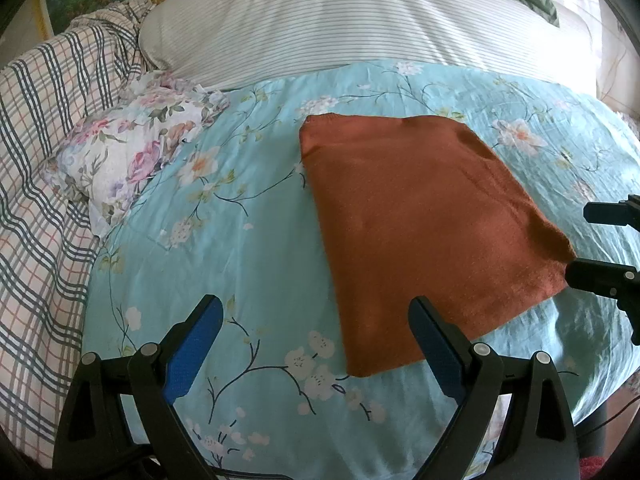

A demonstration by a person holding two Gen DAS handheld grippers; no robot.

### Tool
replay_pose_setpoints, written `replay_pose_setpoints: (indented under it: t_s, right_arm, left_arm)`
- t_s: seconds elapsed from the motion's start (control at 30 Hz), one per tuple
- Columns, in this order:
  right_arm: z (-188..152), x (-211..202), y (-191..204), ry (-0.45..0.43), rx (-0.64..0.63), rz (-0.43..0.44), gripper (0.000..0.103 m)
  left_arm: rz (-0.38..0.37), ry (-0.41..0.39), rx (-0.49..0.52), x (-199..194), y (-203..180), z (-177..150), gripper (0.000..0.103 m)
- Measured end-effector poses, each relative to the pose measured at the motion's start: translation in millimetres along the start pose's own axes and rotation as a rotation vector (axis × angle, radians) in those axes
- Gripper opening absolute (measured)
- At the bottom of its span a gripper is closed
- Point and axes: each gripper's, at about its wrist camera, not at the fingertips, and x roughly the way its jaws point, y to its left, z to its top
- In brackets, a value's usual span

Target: Fold small clothes

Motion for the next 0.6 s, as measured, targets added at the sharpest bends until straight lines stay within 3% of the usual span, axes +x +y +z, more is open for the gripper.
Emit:
replay_pose_setpoints:
  t_s: [0.6]
  right_arm:
    - [8.1,0.4,-3.7,-0.006,-0.001,-0.001,0.102]
  left_arm:
    - [-0.007,-0.004,0.014,3.4,0.7,3.7,0.094]
